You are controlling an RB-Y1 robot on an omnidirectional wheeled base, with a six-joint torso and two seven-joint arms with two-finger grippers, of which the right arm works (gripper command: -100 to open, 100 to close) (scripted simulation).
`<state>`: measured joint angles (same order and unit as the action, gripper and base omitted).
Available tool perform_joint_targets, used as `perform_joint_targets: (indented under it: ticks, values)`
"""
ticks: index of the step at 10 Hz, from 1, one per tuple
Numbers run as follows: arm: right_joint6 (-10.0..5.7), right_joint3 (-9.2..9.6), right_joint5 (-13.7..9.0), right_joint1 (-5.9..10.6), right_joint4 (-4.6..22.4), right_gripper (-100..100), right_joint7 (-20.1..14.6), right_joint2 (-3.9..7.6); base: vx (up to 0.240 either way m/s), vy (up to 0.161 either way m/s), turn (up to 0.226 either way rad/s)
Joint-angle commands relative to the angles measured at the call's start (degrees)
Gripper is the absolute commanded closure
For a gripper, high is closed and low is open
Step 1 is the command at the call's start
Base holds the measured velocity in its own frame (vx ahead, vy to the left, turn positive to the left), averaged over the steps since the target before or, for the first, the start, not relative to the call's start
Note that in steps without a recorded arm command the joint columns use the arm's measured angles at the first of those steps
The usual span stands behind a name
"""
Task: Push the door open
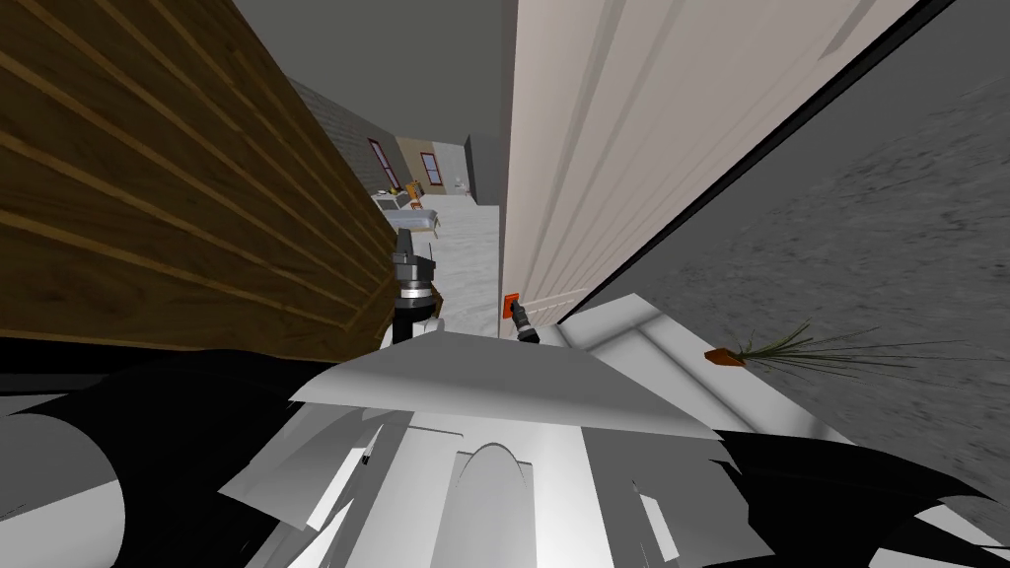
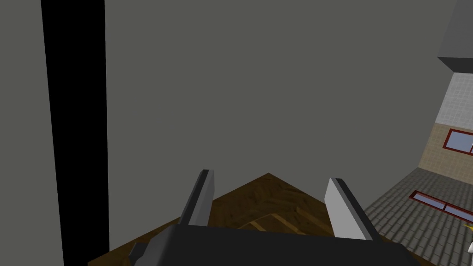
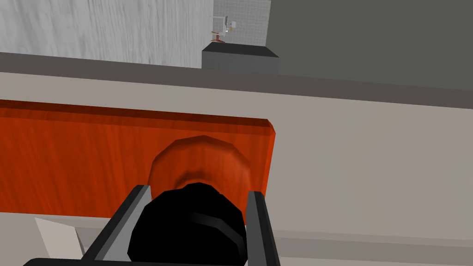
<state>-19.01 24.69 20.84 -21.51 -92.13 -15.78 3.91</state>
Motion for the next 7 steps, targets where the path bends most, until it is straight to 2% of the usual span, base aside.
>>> perform_joint_targets:
  ticks: [1,3,7]
  values:
    - [-0.16,0.10,-0.02,0.06,-0.13,100,-0.05,-0.09,0.000,0.000,0.000]
    - [0.15,-0.97,-0.28,0.27,0.23,100,0.20,0.18,0.097,0.077,-0.050]
    - [0.41,-3.03,-0.87,0.92,0.67,100,0.65,0.27,0.148,0.109,-0.057]
